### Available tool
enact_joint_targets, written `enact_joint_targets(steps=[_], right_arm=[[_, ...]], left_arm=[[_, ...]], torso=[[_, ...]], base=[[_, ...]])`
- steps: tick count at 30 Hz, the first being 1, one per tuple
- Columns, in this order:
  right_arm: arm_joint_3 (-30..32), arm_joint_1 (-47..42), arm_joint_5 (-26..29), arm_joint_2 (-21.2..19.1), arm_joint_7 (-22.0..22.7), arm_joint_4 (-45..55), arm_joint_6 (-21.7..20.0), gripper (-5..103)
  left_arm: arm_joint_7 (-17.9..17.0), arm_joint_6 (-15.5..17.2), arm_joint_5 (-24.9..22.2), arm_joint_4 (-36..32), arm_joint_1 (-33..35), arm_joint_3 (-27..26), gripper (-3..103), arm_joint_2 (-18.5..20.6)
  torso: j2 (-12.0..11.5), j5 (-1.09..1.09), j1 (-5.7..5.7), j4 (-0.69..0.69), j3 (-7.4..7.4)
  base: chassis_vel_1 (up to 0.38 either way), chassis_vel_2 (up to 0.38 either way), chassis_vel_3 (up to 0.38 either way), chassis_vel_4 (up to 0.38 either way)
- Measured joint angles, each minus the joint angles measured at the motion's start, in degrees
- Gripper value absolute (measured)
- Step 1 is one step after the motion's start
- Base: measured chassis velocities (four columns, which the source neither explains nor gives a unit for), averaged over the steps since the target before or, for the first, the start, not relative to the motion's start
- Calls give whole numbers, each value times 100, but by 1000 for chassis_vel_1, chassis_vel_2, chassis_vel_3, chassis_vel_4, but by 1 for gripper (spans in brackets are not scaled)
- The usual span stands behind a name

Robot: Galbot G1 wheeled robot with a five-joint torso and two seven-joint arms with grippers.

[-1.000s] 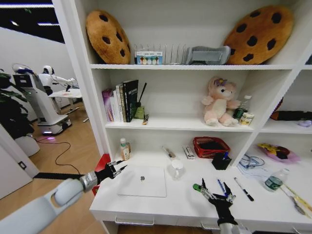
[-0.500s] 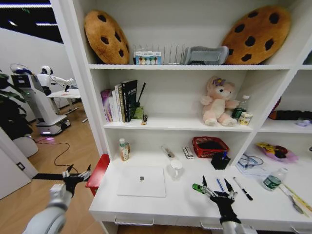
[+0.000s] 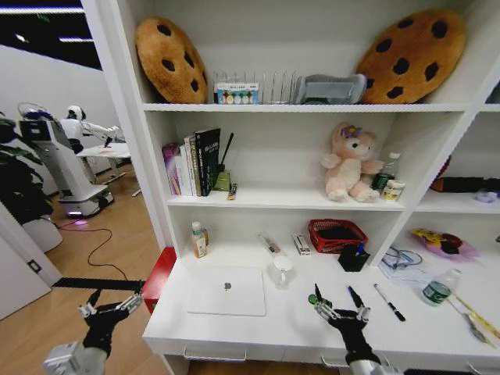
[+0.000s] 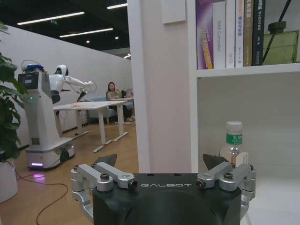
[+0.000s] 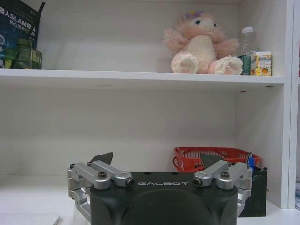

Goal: Organize the objects on the table.

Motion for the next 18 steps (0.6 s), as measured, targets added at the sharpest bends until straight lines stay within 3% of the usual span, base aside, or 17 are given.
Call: enact_joint_targets(steps=[7, 13, 14, 16, 17, 18], right_arm=[[18, -112, -5, 40, -119, -45, 97, 100], [520, -63, 346, -61, -888, -462, 145, 100], [1001, 42, 741, -213, -1747, -806, 234, 100], [1326, 141, 1161, -385, -2347, -1042, 253, 100], [1326, 141, 1161, -385, -2347, -1042, 253, 100], [1564, 282, 1506, -600, -2869, -1316, 234, 100]], left_arm=[[40, 83, -27, -73, 0, -28, 100, 27], [42, 84, -31, -72, -15, -19, 100, 40], [45, 85, -33, -66, -20, -14, 100, 44], [45, 85, -34, -63, -24, -11, 100, 47], [45, 85, -34, -63, -24, -11, 100, 47], [45, 85, -35, -59, -27, -7, 100, 50]], torso=[[0, -1, 0, 0, 0], [0, 0, 0, 0, 0], [0, 1, 0, 0, 0], [0, 0, 1, 0, 0], [0, 0, 1, 0, 0], [0, 1, 1, 0, 0]], base=[[0, 0, 0, 0], [0, 0, 0, 0], [0, 0, 0, 0], [0, 0, 0, 0], [0, 0, 0, 0], [0, 0, 0, 0]])
